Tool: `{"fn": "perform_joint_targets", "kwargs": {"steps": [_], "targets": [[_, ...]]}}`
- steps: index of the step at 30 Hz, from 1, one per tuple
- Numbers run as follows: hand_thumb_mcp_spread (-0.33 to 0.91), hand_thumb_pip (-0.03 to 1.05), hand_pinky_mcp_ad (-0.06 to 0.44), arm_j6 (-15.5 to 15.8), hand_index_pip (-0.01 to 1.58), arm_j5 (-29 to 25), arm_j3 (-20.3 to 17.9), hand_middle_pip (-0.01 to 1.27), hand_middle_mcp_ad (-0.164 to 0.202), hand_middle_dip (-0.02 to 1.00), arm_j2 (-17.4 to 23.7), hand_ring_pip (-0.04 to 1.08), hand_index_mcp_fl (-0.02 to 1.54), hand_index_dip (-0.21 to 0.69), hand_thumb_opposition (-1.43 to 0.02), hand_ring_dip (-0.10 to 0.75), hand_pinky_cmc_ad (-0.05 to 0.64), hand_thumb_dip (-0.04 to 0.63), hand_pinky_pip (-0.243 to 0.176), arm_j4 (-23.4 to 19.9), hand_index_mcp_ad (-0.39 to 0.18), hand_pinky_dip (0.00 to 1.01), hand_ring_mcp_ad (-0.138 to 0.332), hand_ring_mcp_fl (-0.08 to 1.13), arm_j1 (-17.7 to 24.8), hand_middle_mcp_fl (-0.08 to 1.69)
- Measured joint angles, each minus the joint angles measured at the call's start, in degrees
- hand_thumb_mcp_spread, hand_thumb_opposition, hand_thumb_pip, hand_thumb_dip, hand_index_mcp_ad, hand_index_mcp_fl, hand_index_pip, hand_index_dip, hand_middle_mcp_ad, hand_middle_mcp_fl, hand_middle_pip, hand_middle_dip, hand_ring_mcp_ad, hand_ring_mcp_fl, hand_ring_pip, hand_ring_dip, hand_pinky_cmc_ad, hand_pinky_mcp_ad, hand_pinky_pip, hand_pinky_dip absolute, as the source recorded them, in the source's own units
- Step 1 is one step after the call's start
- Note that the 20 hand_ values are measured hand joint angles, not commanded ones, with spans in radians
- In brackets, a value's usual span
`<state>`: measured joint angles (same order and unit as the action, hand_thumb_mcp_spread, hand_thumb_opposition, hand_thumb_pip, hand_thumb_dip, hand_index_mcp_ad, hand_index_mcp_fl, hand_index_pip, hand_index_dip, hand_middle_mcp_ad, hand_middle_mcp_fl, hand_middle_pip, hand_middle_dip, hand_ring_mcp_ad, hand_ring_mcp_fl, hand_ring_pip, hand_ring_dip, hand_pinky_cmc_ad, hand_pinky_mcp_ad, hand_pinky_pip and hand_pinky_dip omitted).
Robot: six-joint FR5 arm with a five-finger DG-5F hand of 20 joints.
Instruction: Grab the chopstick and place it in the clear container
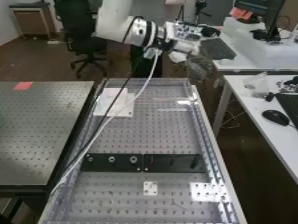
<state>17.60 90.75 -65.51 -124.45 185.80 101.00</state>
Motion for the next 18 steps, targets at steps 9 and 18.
{"fn": "perform_joint_targets", "kwargs": {"steps": [9, 18], "targets": [[0.24, 0.42, 0.349, 1.39, 0.04, -6.19, -7.52, 0.08, 0.024, 0.46, 9.71, 0.09, 0.27, 0.393, -0.66, 0.353, 0.483, 0.124, -0.124, -10.24, -0.176, 0.37, 0.113, 0.02, -1.53, 0.19], [0.21, 0.39, 0.379, 10.81, 0.04, -12.67, -18.28, 0.11, 0.028, 0.33, 20.25, 0.09, 0.34, 0.398, -0.67, 0.230, 0.510, 0.086, -0.124, -16.13, -0.175, 0.28, 0.134, 0.01, -2.07, 0.10]]}}
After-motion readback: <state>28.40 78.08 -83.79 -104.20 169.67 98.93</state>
